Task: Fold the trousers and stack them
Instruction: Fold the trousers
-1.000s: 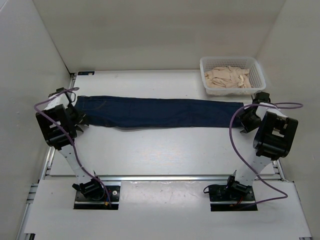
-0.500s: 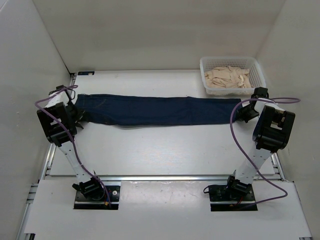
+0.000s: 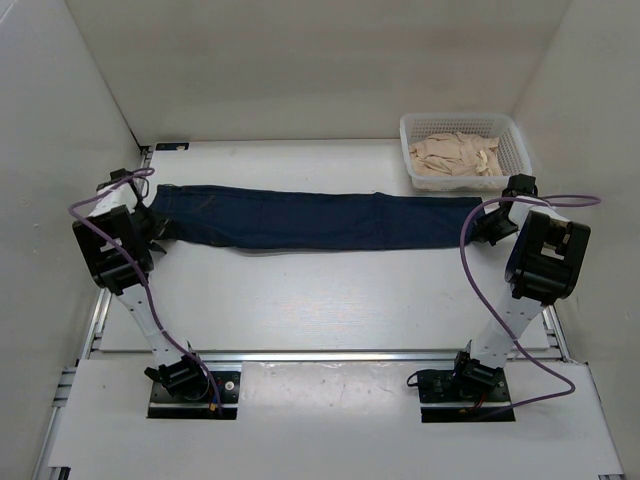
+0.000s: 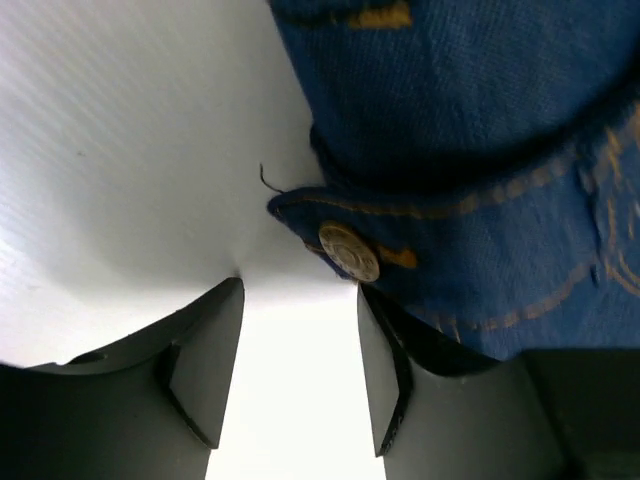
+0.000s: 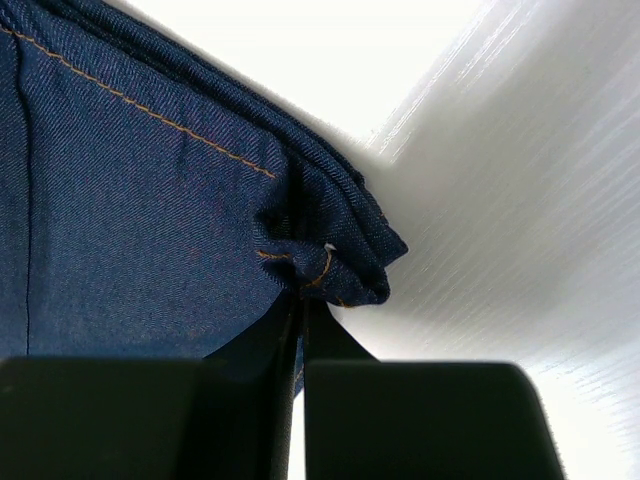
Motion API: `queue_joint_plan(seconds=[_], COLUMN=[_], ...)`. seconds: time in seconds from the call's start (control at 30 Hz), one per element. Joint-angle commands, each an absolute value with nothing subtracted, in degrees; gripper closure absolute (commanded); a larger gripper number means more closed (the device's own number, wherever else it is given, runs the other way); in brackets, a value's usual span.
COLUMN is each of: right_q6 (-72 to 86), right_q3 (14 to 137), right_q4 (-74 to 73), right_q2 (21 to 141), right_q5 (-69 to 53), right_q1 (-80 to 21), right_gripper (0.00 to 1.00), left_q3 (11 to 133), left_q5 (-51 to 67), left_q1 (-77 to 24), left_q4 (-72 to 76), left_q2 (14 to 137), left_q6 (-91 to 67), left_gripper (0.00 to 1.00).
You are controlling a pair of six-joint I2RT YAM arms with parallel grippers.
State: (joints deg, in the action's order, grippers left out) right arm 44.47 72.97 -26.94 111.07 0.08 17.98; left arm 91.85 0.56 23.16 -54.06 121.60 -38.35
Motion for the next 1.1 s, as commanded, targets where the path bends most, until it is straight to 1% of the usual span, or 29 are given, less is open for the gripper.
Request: queue_joint_plan(seconds=[0.0,0.03,0.1,0.13,0.17,0.2,0.23,0.27,0.43,0.7,0.77,0.93,1.0,1.03,1.07], right_q6=[43.24,43.24,43.24,43.24,43.24,43.24,43.24,43.24,43.24,43.24,43.24,43.24,43.24,43.24,43.24], right_q3=[72.25,72.25,72.25,72.25,72.77,72.77,72.77,72.77,72.77,72.77,72.77,73.83,74.44,74.97,74.97], right_q4=[-28.48,-28.48,-28.48,-28.48,-28.48,-28.48,-28.48,-28.48,-29.00,-29.00,-29.00,-29.62,-29.62,-29.62,-29.62], right_q2=[111.18,111.18,111.18,111.70,111.71,111.71,111.71,111.71,111.09,111.62,112.15,112.15,112.15,112.15,112.15], right_q5=[2.46,2.46,1.94,1.93,1.93,1.93,1.93,1.93,1.93,1.93,1.93,1.93,1.93,1.93,1.93], right_q1=[17.75,17.75,17.75,17.75,17.23,17.23,17.23,17.23,17.23,17.23,17.23,17.23,17.23,17.23,17.23], right_gripper=[1.00,1.00,1.00,1.00,1.00,1.00,1.00,1.00,1.00,1.00,1.00,1.00,1.00,1.00,1.00], left_q3=[89.39,88.69,88.15,88.15,89.63,90.43,91.22,92.27,95.01,96.86,98.17,104.22,106.07,107.82,108.36], left_q5=[1.41,1.41,1.41,1.41,1.93,2.54,3.24,4.03,5.98,6.50,7.03,7.65,7.65,7.65,7.65], left_q1=[23.47,23.47,23.47,23.47,23.47,23.47,23.47,23.47,22.94,21.80,21.80,21.80,21.80,21.80,21.80], left_q4=[-52.29,-51.77,-51.77,-51.77,-51.77,-51.77,-51.77,-51.16,-50.01,-49.39,-49.39,-50.88,-52.28,-52.29,-52.99], left_q2=[112.08,110.84,109.43,109.42,111.34,112.49,113.72,115.04,123.47,125.85,126.64,131.03,132.62,133.41,134.03], left_q6=[-38.23,-37.71,-37.18,-37.18,-36.57,-36.56,-36.56,-36.56,-36.56,-36.39,-35.69,-33.76,-33.75,-33.23,-33.22], left_gripper=[0.41,0.38,0.29,0.25,0.19,0.17,0.17,0.13,0.11,0.12,0.15,0.33,0.35,0.39,0.51])
